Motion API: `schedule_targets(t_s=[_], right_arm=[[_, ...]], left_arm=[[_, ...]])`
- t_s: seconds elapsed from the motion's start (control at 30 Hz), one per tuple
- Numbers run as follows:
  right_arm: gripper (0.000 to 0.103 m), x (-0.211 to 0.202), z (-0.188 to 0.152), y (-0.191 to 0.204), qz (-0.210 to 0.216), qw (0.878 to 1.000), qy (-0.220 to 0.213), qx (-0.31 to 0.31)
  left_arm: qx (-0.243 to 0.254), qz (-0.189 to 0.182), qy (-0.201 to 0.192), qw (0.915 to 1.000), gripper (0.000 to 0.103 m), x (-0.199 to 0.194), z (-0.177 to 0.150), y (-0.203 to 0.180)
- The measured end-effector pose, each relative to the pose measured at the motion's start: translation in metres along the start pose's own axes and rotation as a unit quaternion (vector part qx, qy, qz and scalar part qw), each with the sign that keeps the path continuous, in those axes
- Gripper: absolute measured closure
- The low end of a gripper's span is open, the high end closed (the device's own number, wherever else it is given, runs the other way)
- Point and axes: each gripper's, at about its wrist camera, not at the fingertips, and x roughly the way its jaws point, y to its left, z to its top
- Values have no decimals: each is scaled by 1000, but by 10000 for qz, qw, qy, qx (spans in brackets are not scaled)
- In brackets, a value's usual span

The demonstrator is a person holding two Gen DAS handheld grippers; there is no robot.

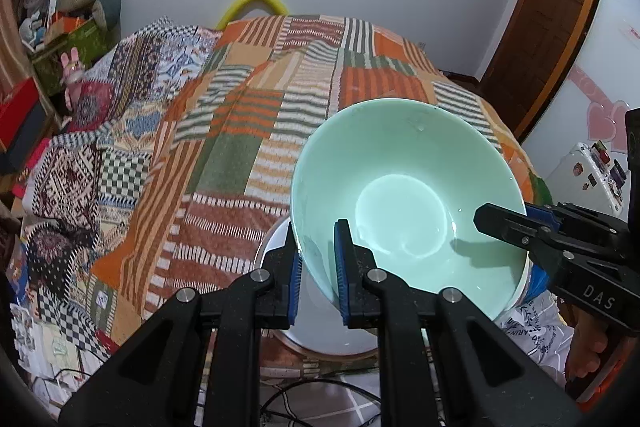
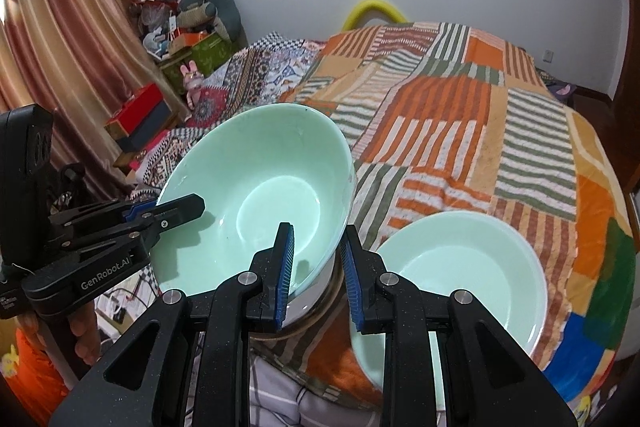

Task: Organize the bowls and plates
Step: 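Carry the mint green bowl with both grippers toward the white bowl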

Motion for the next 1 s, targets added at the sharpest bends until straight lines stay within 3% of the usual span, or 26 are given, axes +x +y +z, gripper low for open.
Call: schedule_targets(t_s=[0.57,1.0], right_arm=[[80,33,-21,18,38,9982,601,-79],[80,52,-27,21,39,9962,859,-94]], left_arm=[[-503,-9,486,9975,89,32,-30,32],[-561,59,806,9952,89,54,-39,41]])
